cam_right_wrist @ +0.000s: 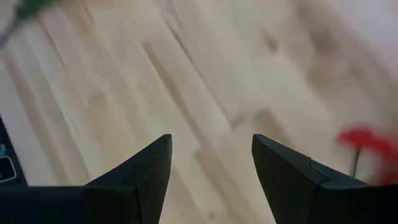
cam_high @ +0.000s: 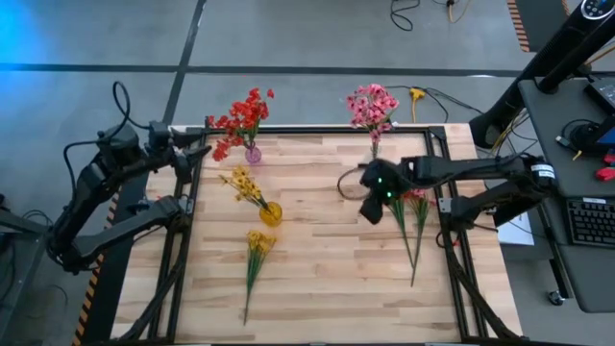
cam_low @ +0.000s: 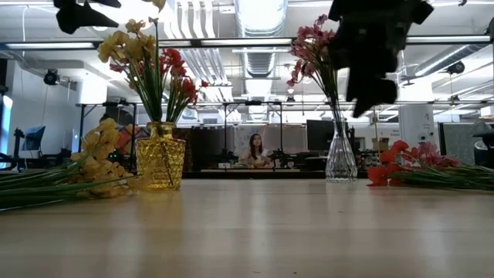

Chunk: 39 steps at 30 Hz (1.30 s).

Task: Sort flowers into vase by color
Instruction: Put the yellow flower into the yellow flower vase

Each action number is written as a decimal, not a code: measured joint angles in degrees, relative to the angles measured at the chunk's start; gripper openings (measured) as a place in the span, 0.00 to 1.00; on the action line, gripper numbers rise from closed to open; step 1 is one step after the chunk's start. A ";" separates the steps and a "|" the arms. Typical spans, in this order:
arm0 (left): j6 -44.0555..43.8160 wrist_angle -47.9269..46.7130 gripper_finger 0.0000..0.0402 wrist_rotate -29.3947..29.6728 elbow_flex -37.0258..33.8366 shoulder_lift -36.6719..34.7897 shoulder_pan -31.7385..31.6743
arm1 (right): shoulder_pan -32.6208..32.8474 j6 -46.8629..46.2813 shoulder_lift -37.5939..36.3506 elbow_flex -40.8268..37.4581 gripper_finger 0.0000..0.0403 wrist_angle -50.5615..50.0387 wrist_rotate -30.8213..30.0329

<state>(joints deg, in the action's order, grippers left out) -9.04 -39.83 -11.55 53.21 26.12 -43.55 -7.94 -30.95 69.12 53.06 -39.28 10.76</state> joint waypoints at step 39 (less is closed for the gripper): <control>-3.49 7.01 0.61 -6.01 -0.64 -0.88 0.50 | 17.06 -53.01 -9.23 -11.84 0.53 -31.74 -12.27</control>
<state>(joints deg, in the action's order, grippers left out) -12.53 -32.81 -17.56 52.57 25.23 -43.05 9.12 -83.96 59.89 41.21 -71.02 -1.50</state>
